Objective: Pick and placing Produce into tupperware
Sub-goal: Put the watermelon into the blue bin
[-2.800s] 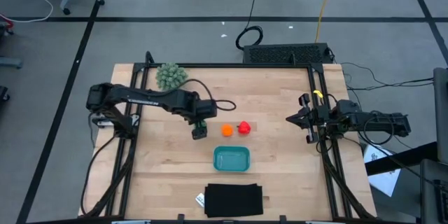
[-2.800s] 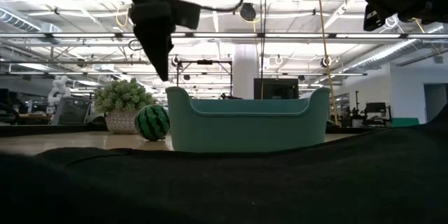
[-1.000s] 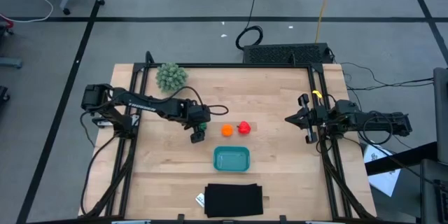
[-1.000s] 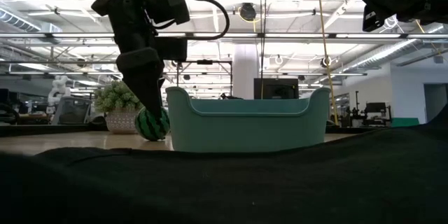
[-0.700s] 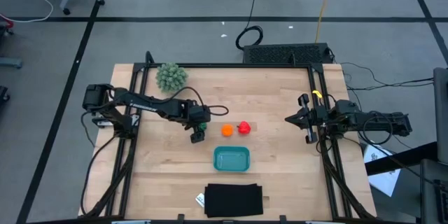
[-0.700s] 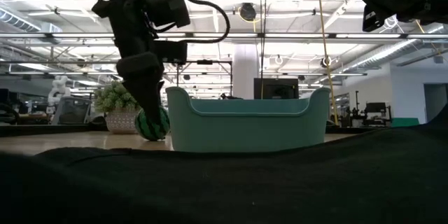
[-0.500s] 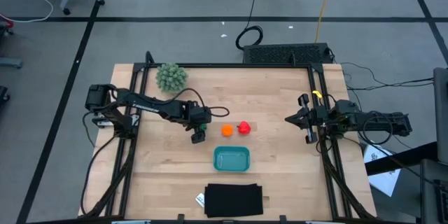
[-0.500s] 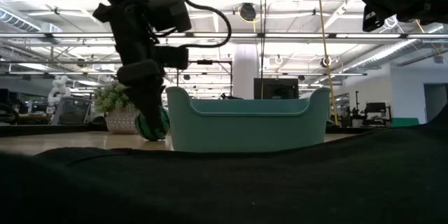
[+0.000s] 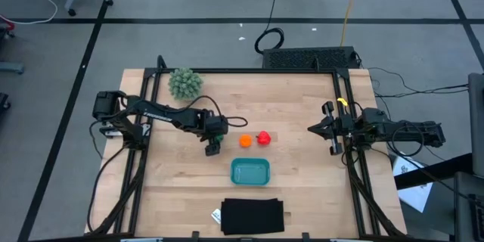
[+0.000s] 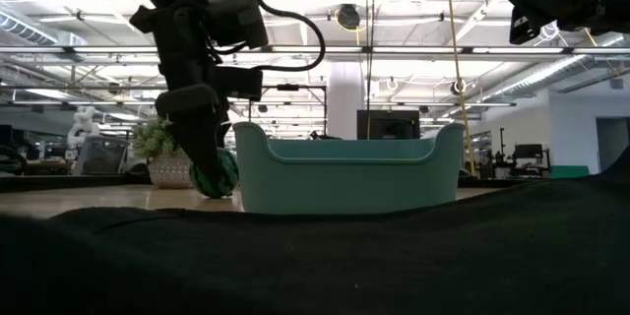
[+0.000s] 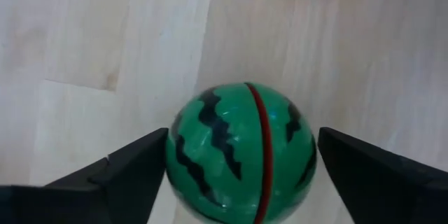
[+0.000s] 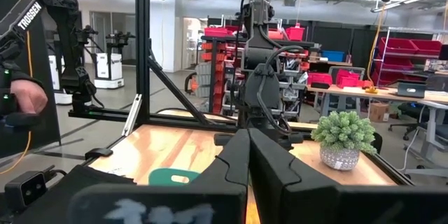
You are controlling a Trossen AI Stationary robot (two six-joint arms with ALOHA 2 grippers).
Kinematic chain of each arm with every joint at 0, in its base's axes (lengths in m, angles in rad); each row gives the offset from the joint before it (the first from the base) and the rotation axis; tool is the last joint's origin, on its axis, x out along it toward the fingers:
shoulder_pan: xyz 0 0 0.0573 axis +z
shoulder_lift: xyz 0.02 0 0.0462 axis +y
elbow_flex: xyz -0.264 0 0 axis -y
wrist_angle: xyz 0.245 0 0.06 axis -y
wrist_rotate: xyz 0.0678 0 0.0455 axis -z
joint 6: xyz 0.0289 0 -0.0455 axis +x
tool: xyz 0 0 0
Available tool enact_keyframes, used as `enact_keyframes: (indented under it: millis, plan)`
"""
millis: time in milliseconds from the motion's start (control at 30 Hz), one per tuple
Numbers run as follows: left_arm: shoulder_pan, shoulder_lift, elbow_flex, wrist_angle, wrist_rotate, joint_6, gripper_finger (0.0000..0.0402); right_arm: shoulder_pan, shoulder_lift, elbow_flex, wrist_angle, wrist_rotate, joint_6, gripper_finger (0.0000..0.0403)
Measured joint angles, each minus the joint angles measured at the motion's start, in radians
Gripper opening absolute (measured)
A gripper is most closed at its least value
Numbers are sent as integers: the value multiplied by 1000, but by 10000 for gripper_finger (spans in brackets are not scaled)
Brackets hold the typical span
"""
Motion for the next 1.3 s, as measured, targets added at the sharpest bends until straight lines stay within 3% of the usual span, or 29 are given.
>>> enact_keyframes:
  millis: [267,700,1000,1300]
  plan:
    - [0,-1,2,2,7,-2,271,0,0,0,0,0,0,0]
    - [-8,0,84,-113,6,51,318,0,0,0,0,0,0,0]
    - [-6,0,272,-277,6,116,283,0,0,0,0,0,0,0]
    - [0,0,497,-458,5,178,309,0,0,0,0,0,0,0]
